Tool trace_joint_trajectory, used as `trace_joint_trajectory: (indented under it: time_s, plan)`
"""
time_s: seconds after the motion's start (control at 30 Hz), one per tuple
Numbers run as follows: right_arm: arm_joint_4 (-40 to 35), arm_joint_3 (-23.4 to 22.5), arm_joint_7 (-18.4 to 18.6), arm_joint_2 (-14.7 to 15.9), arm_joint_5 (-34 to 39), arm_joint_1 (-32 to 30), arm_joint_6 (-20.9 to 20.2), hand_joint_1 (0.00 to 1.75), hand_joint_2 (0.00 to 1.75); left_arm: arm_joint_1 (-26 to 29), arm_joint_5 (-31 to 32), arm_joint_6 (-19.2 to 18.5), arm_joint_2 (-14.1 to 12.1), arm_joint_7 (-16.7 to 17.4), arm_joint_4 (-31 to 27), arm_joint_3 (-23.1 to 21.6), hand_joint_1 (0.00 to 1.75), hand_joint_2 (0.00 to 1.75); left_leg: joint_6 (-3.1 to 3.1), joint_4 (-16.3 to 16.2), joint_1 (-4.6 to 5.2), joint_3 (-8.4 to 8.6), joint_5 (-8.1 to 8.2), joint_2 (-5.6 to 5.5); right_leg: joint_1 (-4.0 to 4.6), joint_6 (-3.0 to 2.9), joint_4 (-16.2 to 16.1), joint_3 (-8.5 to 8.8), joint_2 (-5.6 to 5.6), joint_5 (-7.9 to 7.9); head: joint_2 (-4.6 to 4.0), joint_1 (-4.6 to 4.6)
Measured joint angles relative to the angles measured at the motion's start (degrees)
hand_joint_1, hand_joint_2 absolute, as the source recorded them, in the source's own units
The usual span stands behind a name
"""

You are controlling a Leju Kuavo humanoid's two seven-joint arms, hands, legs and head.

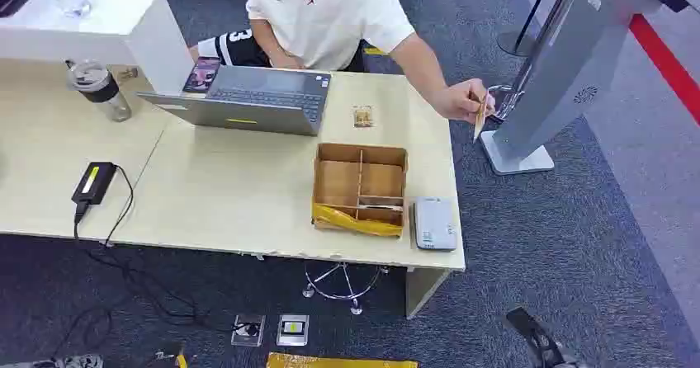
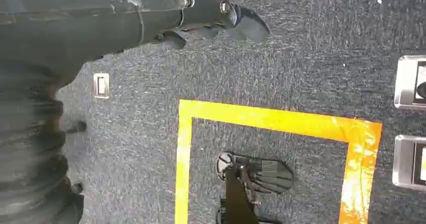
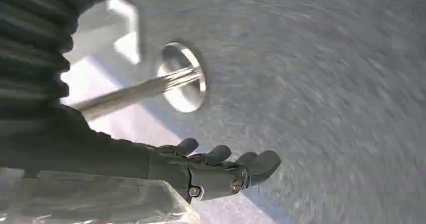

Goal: Pass the card to the sensor for recognition and then transmit it.

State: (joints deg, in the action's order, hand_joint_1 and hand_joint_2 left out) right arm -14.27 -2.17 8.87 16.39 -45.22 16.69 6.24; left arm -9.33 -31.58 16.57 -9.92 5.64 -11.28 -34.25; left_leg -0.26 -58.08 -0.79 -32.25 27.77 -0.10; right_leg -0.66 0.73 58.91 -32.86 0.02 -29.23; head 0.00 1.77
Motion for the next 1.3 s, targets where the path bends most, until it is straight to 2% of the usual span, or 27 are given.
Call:
trace_joint_trajectory:
  time_s: [0.07,0.13,0.2,0.3,0.33,0.37,0.47,0.57,0.73,0.83,0.9,1.03,1.17,1.3]
  plan:
    - [-0.8,-2.5,-4.6,0.6,5.3,1.2,4.5,0.00,1.75,0.0,-0.8,0.9,0.1,0.0,0.0,0.0,0.00,1.75,0.00,0.0,0.00,0.00,0.00,0.00,0.00,0.01,0.0,0.00,0.00,0.02,0.00,0.00]
    - [-1.7,-6.1,-9.7,1.0,10.5,2.8,7.1,0.00,1.75,0.0,-1.4,1.6,0.3,0.0,0.0,0.0,0.00,1.75,0.00,0.0,0.01,0.01,0.00,0.00,-0.02,0.01,0.0,0.01,0.01,0.03,0.00,-0.02]
    - [-3.1,-9.3,-15.9,1.7,16.7,5.0,8.4,0.00,1.75,0.0,-1.8,2.1,0.5,0.0,0.0,0.1,0.00,1.75,0.03,0.0,0.03,0.00,-0.02,0.00,-0.03,0.01,0.0,0.00,0.00,0.03,0.00,-0.02]
    - [-6.9,-13.0,-22.0,2.8,21.5,8.0,10.4,0.00,1.75,0.0,-2.6,2.2,0.9,-0.6,0.0,0.1,0.00,1.75,0.06,0.0,0.02,0.00,-0.05,-0.05,-0.03,0.01,0.0,0.02,-0.04,0.04,0.00,0.02]
    - [-8.6,-13.8,-23.1,3.1,23.9,8.8,11.2,0.00,1.75,0.1,-2.6,2.2,1.0,-0.9,0.0,0.1,0.00,1.75,0.06,0.0,0.02,0.00,-0.05,-0.07,-0.03,0.01,0.0,0.03,-0.06,0.04,0.00,0.00]
    - [-10.6,-14.1,-23.2,3.4,26.2,9.2,12.1,0.00,1.75,0.1,-2.7,2.0,1.0,-1.3,0.0,0.1,0.00,1.75,0.06,0.0,0.02,0.00,-0.05,-0.10,-0.03,0.01,0.0,0.03,-0.10,0.03,0.00,0.00]
    - [-21.3,-14.6,-19.5,4.6,33.3,9.1,16.7,0.00,1.75,0.1,-2.6,1.6,1.2,-2.5,0.0,0.1,0.00,1.75,0.06,0.0,0.03,-0.08,-0.05,-0.29,-0.04,0.01,0.0,0.02,-0.28,0.03,0.00,0.00]
    - [-33.3,-14.5,-17.1,5.9,36.2,8.5,21.3,0.00,1.75,0.1,-2.4,1.1,1.2,-3.4,0.0,0.2,0.00,1.75,0.06,0.0,0.03,-0.12,-0.05,-0.35,-0.04,0.01,0.0,0.00,-0.32,0.02,0.00,0.00]
    - [-54.1,-13.5,-14.7,7.7,34.9,8.8,28.7,0.00,1.75,0.2,-2.1,0.9,1.2,-5.0,0.0,0.2,0.00,1.75,0.06,0.0,0.03,-0.17,-0.06,-0.39,-0.04,0.01,0.0,-0.01,-0.34,0.02,0.00,-0.02]
    - [-65.9,-11.6,-13.7,7.8,31.8,11.0,31.0,0.00,1.75,0.3,-1.9,0.7,1.2,-6.1,0.0,0.2,0.00,1.75,0.06,0.0,0.03,-0.15,-0.07,-0.39,-0.04,0.01,0.1,-0.01,-0.33,0.02,0.00,-0.04]
    - [-72.4,-9.7,-12.9,7.7,28.2,12.6,30.3,0.00,1.75,0.3,-1.8,0.6,1.2,-6.9,0.0,0.1,0.00,1.75,0.05,0.0,0.01,-0.17,-0.08,-0.40,-0.02,0.01,0.1,0.01,-0.36,0.02,0.00,-0.02]
    - [-83.9,-3.1,-13.4,5.5,19.6,16.8,23.6,0.00,1.75,0.2,-1.2,0.6,1.3,-8.5,0.0,0.1,0.00,1.75,0.01,0.0,-0.03,-0.15,-0.11,-0.42,0.03,-0.01,0.1,0.02,-0.35,0.01,0.00,0.00]
    - [-88.3,3.7,-16.4,1.5,14.4,19.3,14.9,0.00,1.75,0.1,-0.6,0.4,1.4,-10.3,0.0,0.1,0.00,1.75,-0.03,0.0,-0.03,-0.17,-0.18,-0.44,0.05,-0.01,0.1,0.02,-0.38,0.01,0.00,0.00]
    - [-89.2,11.0,-16.3,-4.1,8.7,20.5,8.0,0.00,1.75,0.0,-0.7,1.0,1.6,-11.7,0.0,0.1,0.00,1.75,-0.04,0.0,-0.05,-0.17,-0.19,-0.46,0.06,-0.01,0.2,-0.01,-0.38,0.01,0.00,0.00]
